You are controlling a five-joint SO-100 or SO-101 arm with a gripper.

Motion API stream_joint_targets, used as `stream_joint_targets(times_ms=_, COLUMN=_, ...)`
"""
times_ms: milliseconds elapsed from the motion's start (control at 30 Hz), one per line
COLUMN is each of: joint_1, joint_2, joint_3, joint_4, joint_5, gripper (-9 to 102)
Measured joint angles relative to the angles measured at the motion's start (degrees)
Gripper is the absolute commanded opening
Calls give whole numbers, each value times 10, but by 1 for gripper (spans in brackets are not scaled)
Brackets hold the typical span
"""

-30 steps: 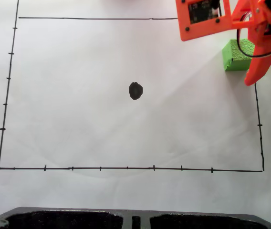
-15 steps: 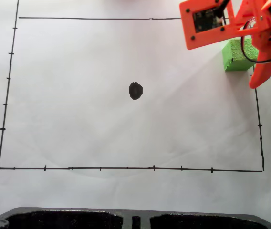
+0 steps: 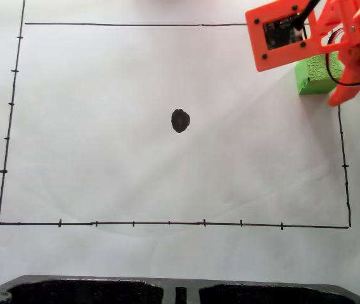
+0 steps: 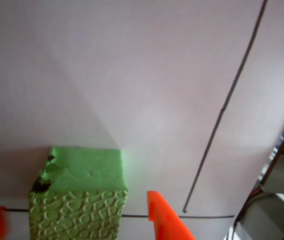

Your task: Grasp the colored block, Place it on the black dot, and then return the arm to the default position.

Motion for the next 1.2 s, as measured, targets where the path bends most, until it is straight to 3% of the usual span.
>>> stream_joint_targets(times_ms=567, joint_1=17, joint_2=-8, joint_3=0, joint_4=-30, joint_5=-47, gripper=12)
stream_joint_targets(times_ms=867, joint_1=27, joint_2=4, joint_3=-2, joint_4=-16, joint_5=-78, gripper=10)
stream_joint_targets(times_ms=1200, joint_1=151, joint_2=101, joint_3=-2, joint_4=61, joint_5=-214, gripper=8)
